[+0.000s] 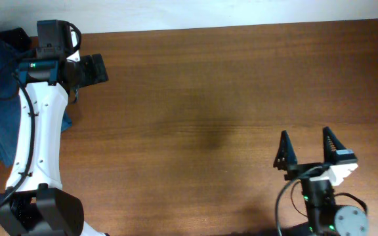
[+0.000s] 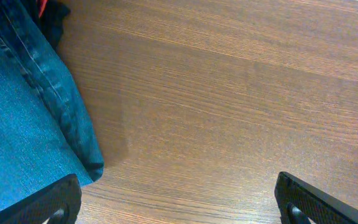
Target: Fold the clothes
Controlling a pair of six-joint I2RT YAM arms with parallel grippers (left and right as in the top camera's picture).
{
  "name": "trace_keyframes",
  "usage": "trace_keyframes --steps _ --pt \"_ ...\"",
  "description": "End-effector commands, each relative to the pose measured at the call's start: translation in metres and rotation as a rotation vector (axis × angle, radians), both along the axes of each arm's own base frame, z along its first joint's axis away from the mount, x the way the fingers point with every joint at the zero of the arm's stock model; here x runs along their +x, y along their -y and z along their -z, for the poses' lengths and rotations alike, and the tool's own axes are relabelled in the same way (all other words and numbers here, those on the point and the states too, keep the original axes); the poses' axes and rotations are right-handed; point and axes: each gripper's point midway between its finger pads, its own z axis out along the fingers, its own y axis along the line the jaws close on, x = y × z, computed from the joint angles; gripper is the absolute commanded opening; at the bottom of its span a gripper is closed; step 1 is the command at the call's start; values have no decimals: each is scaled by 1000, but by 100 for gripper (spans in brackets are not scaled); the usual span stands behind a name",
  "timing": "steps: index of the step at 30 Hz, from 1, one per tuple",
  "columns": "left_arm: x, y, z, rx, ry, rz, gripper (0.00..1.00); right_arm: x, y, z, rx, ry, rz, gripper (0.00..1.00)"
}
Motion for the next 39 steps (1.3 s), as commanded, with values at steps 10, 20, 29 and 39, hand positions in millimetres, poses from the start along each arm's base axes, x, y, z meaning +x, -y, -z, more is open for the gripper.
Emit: trace_keyframes --steps 10,20,29,39 --pt "-1 -2 -4 -7 11 -12 99 17 12 51 4 -34 67 98" --pt "-1 -2 -4 -7 11 -12 99 15 15 73 4 -32 75 99" --pt "-1 -2 -4 -7 11 -12 99 20 11 98 -8 -82 57 98" --pt "-1 -2 -4 -7 11 -12 99 23 12 126 -35 -175 47 99"
